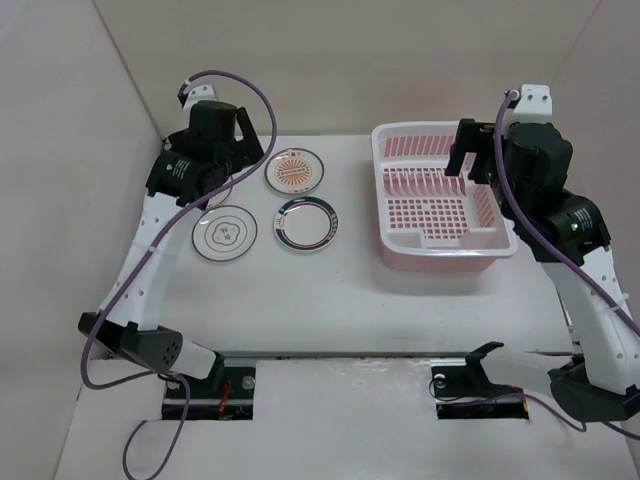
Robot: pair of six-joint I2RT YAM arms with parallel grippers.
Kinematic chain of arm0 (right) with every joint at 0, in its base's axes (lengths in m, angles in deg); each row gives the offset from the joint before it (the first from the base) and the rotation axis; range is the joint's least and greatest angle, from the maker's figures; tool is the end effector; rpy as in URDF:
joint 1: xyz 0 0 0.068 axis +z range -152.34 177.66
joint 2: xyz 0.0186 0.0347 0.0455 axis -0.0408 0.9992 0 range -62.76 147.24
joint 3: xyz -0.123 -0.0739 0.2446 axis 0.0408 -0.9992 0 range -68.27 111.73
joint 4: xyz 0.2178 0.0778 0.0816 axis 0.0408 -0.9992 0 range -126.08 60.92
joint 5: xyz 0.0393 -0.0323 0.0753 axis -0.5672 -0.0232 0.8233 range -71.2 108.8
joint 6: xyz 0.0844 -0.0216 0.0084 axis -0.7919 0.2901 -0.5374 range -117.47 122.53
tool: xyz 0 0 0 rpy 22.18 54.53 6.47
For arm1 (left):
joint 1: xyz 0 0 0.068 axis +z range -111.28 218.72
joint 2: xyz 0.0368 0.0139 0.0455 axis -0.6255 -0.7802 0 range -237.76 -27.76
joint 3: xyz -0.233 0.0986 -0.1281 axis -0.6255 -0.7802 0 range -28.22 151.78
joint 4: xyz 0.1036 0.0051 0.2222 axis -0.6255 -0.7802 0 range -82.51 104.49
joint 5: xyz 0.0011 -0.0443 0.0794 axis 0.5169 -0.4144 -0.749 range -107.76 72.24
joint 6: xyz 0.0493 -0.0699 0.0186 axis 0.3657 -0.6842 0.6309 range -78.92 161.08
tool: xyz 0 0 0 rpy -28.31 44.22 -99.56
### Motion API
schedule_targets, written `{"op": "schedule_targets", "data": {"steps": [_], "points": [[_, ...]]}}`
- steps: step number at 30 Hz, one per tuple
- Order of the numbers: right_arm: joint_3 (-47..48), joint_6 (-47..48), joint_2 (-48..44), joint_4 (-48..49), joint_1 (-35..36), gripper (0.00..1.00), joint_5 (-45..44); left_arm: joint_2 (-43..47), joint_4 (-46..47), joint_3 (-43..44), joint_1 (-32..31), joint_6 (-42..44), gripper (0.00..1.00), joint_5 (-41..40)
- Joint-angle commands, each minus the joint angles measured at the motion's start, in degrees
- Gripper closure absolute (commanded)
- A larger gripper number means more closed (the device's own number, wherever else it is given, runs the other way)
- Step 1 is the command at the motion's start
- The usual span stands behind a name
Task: Load the plates into the dish rack
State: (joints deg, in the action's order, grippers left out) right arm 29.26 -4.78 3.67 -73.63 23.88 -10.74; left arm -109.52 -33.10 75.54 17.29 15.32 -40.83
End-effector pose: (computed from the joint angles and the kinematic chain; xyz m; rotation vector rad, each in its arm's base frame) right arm 0.2066 0.0592 0.5017 0.0711 1.7735 -0.0432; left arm 0.2907 -0.0815 0.4639 -0.3268 1.9545 -0.1281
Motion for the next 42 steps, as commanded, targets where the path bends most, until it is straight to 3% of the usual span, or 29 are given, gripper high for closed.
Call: {"op": "schedule_targets", "data": {"steps": [1, 6, 12, 17, 23, 25, 34, 42], "points": [[1.2, -0.3, -1.1, 3.3, -0.5, 0.0, 0.5, 2.7, 2.2, -0.6, -0.5, 1.1, 0.0, -1.3], [1.3, 1.0, -1.1, 4.6, -0.5, 0.0, 13.3, 2.7, 2.8, -1.8, -1.0, 1.1, 0.0, -2.6], [2.7, 0.5, 1.2, 3.8, -0.5, 0.0, 19.8, -1.3, 4.5, -2.9, 0.2, -1.1, 0.0, -3.2], [1.2, 0.5, 0.5, 5.1, -0.5, 0.0, 24.7, -5.1, 13.0, -4.7, 6.6, 1.9, 0.0, 7.2], [-0.7, 1.0, 0.5, 5.1, 0.9, 0.0, 26.5, -15.6, 21.6, -3.7, 14.2, 7.5, 0.0, 19.6], [-1.6, 1.0, 0.5, 5.1, 2.3, 0.0, 26.5, -19.8, 27.0, -3.7, 15.4, 10.2, 0.0, 27.4], [-3.2, 2.7, -0.5, 4.6, 4.6, 0.0, 26.5, -36.7, 39.8, 1.3, 21.4, 5.1, 0.0, 53.3], [-4.4, 4.0, -0.5, 4.6, 5.8, 0.0, 24.0, -49.4, 42.2, 7.3, 20.9, 0.8, 0.01, 56.6]]}}
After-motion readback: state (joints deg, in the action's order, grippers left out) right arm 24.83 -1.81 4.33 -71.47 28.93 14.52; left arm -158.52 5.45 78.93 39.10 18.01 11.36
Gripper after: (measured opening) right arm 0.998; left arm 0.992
